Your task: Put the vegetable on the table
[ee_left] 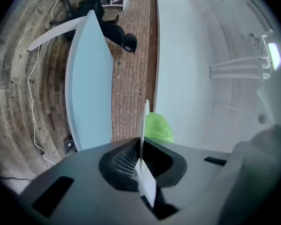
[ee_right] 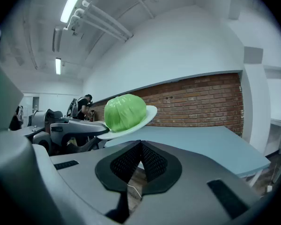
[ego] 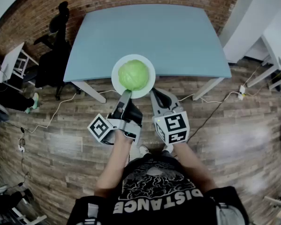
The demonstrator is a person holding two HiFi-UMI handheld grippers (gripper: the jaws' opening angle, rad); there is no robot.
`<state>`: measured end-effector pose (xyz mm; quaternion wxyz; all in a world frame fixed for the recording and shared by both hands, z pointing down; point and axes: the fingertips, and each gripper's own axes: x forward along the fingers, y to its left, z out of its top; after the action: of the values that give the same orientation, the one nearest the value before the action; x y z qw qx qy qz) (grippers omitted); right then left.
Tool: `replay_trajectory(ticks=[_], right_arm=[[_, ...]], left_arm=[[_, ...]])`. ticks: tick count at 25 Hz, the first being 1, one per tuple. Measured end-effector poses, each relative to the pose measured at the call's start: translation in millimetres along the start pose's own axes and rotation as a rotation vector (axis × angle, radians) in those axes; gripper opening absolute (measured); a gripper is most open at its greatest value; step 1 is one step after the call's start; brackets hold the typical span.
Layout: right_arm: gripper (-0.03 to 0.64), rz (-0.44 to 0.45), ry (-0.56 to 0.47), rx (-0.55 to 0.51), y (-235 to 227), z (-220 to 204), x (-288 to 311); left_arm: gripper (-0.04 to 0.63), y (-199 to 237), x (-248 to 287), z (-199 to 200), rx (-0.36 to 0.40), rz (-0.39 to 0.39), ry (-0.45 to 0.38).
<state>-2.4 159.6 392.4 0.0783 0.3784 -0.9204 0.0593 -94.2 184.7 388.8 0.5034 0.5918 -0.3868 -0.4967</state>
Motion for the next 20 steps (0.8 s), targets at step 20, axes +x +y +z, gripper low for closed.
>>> replay_trajectory(ticks=[20], right_arm=[[0.009, -0.069, -0.006, -0.005, 5.3, -6.5, 16.4]], left_arm=[[0.014, 19.6, 2.5, 22.2, -0.035, 0.024, 0.040]])
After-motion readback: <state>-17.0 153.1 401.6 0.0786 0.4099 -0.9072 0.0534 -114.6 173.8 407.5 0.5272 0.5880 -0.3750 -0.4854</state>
